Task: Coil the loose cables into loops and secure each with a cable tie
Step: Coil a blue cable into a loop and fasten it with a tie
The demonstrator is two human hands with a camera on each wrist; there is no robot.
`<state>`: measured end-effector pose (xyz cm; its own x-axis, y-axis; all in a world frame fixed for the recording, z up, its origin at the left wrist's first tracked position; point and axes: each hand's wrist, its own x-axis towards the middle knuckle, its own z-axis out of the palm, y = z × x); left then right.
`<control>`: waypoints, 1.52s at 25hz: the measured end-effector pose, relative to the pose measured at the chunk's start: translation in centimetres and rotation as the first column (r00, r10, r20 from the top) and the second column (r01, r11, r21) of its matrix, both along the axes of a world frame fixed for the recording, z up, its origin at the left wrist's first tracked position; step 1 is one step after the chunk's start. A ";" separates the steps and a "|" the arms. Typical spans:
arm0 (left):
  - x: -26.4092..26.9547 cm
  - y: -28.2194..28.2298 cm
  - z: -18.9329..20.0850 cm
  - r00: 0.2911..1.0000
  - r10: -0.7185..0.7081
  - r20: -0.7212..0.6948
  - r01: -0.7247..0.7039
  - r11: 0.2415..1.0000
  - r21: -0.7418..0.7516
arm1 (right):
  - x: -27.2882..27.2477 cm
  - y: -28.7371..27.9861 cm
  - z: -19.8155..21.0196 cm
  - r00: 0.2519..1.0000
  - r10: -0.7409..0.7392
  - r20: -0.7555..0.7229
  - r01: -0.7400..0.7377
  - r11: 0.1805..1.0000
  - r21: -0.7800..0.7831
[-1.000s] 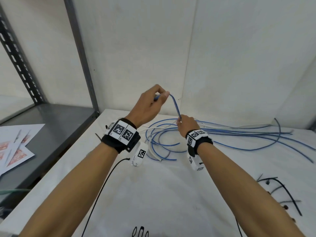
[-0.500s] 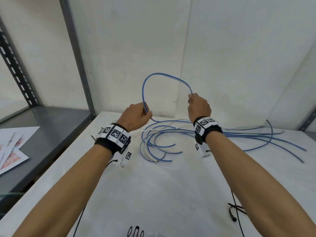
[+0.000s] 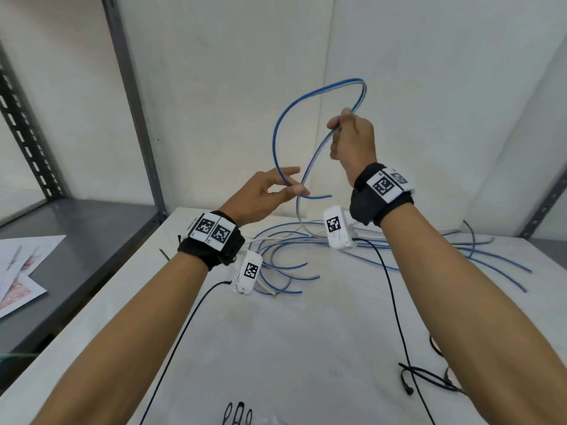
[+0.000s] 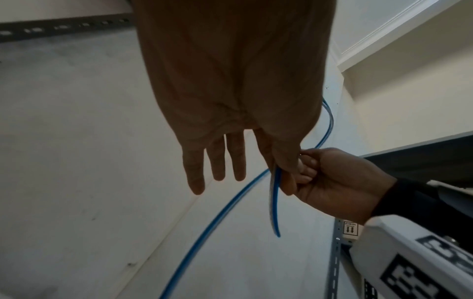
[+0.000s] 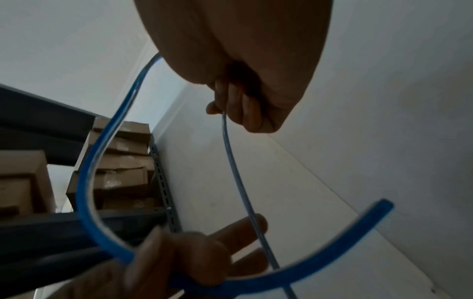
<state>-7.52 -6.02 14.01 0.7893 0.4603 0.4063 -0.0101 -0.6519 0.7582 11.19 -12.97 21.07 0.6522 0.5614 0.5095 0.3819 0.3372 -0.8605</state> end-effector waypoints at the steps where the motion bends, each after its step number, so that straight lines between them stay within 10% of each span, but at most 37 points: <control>1: 0.5 -0.3 0.3 1.000 -0.017 0.026 0.018 0.999 -0.039 | -0.3 -0.4 0.3 1.000 0.006 -0.007 -0.006 1.000 0.008; 6: 0.7 -0.8 1.5 0.982 -0.049 0.180 0.099 0.954 -0.284 | 0.5 -2.5 -0.2 0.996 0.073 -0.061 -0.071 0.997 0.029; 10: -0.3 0.3 3.0 0.963 0.130 0.236 -0.072 0.968 -0.240 | 2.7 -3.4 -2.3 0.949 -0.205 0.241 0.226 0.972 -0.063; 16: -0.2 0.2 1.3 0.967 0.123 0.221 -0.055 0.954 -0.294 | 6.3 -3.8 -7.8 0.862 -0.196 0.467 0.469 0.659 -0.589; 19: 0.7 0.6 -0.2 0.994 0.064 0.086 -0.042 0.970 -0.241 | 6.3 -3.1 -10.7 0.862 -0.111 0.494 0.389 0.770 -0.506; 24: 1.8 2.0 -2.6 0.976 0.073 0.207 0.012 0.924 -0.382 | 4.3 -1.6 -11.5 0.965 0.034 0.262 0.054 0.945 -0.322; 29: 3.6 2.2 -5.3 0.830 0.250 0.499 0.228 0.664 -0.712 | 1.3 -0.9 -13.3 0.977 0.189 -0.101 -0.197 0.977 -0.083; 38: 5.7 1.4 -9.1 0.768 0.349 0.537 0.337 0.493 -0.802 | -0.3 0.9 -17.1 0.945 0.202 -0.259 -0.199 0.979 0.038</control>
<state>-1.84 -4.60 4.91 0.5403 0.8261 0.1603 -0.6400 0.2797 0.7157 10.87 -12.12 4.01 0.6373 0.6893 0.3445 0.0689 0.3943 -0.9164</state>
